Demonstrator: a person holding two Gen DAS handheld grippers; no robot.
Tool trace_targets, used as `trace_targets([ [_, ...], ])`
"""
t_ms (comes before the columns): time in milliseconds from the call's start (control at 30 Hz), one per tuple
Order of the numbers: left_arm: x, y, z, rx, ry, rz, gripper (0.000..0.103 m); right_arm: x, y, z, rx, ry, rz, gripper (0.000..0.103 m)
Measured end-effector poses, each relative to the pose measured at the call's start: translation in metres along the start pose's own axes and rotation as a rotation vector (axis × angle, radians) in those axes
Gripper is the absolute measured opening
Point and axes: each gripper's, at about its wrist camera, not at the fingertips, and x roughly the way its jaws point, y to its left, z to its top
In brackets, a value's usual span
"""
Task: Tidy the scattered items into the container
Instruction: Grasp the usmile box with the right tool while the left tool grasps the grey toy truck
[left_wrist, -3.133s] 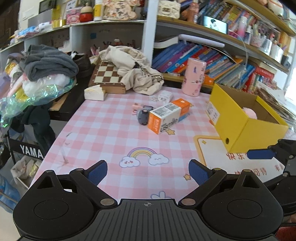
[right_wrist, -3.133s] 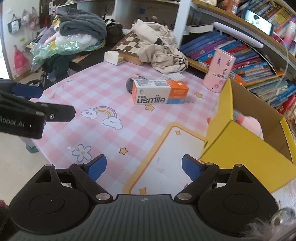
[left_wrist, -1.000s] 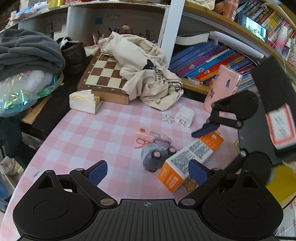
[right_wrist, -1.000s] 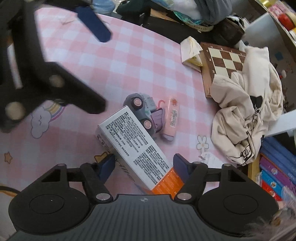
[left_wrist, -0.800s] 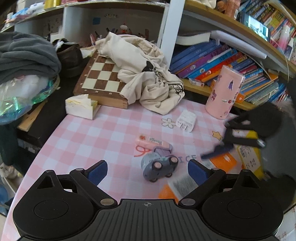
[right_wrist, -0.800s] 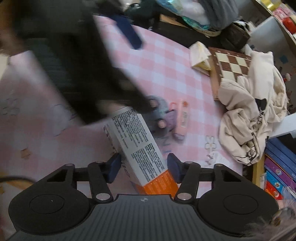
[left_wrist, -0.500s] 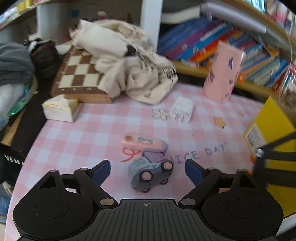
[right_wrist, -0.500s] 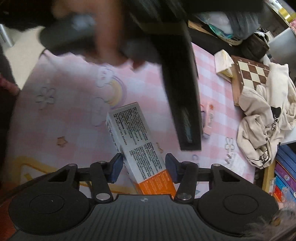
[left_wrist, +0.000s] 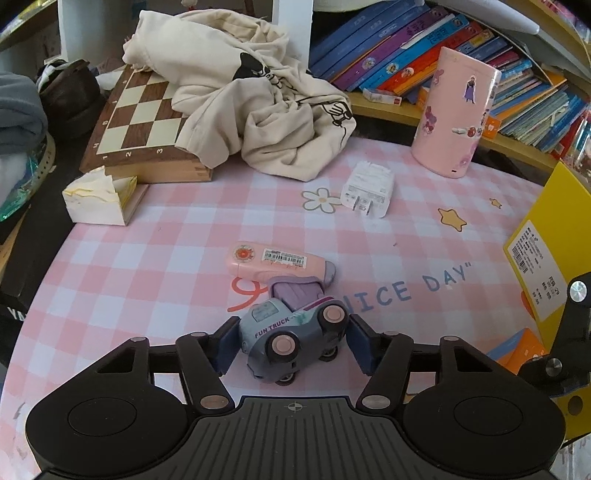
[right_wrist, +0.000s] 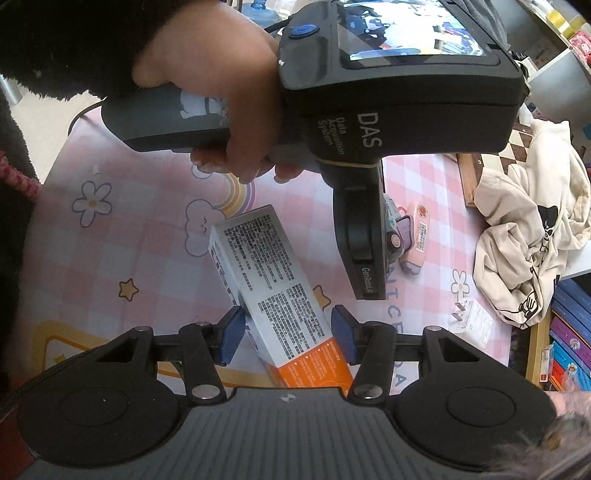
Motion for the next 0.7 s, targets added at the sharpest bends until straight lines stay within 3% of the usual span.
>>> trace_targets([
  [200, -0.007, 0.009, -0.003, -0.041, -0.009, -0.029, 0.059, 0.007, -0.003, 0.001, 0.006, 0.016, 0.005, 0.054],
  [400, -0.057, 0.032, -0.007, -0.145, -0.127, -0.048, 0.060, 0.008, -0.004, 0.002, 0.015, 0.029, 0.001, 0.049],
  [500, -0.084, 0.048, -0.014, -0.194, -0.176, -0.059, 0.060, 0.003, -0.012, 0.002, 0.096, 0.022, 0.015, 0.043],
  [700, -0.123, 0.070, -0.035, -0.287, -0.207, -0.072, 0.060, -0.005, -0.018, 0.009, 0.259, 0.026, 0.048, 0.043],
])
